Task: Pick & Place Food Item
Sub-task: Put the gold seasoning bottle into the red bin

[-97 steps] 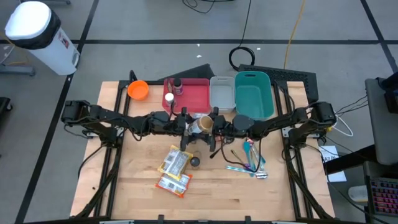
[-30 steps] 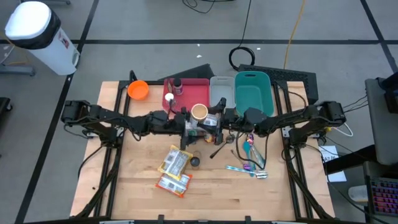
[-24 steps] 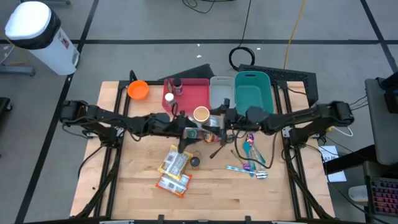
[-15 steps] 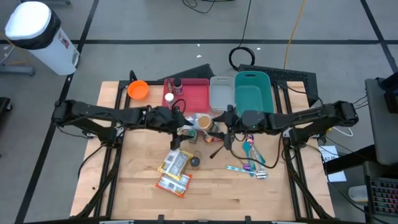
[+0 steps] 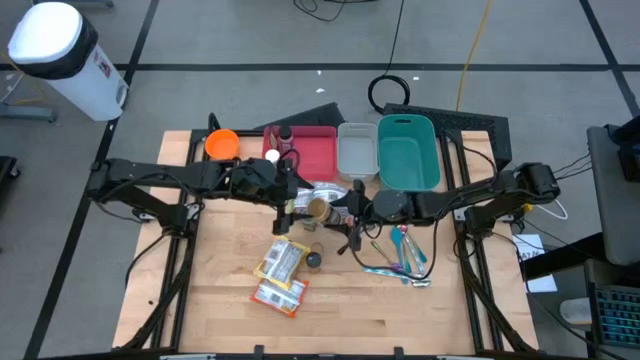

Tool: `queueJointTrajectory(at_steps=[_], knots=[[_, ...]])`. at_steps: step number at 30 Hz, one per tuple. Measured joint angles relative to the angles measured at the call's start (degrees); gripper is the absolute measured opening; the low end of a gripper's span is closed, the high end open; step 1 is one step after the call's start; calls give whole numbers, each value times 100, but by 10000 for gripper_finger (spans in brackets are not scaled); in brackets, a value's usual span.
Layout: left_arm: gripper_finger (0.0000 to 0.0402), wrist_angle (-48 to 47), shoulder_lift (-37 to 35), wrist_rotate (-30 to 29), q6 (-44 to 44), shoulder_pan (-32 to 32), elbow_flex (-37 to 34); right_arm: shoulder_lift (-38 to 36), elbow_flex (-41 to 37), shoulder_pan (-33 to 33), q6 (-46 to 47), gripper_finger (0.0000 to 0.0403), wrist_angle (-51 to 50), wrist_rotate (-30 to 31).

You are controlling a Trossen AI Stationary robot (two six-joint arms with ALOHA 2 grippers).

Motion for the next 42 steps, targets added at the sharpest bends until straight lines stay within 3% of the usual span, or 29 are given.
queueJointTrajectory(at_steps=[8, 18, 32, 35, 39, 42], knots=[[365, -65, 362, 109, -45, 0, 4, 256, -7, 0, -13, 257, 197, -1], [365, -119, 517, 949, 39, 9, -3, 237, 7, -4, -11, 257, 246, -45], [363, 209, 565, 879, -48, 37, -3, 239, 4, -9, -15, 257, 355, -8], [340, 268, 630, 617, -81, 33, -3, 239, 4, -9, -13, 257, 324, 5], [276, 292, 721, 382, -141, 33, 0, 239, 2, -7, -20, 257, 250, 10], [274, 280, 720, 348, -155, 31, -1, 242, 2, -4, -42, 267, 219, 15]])
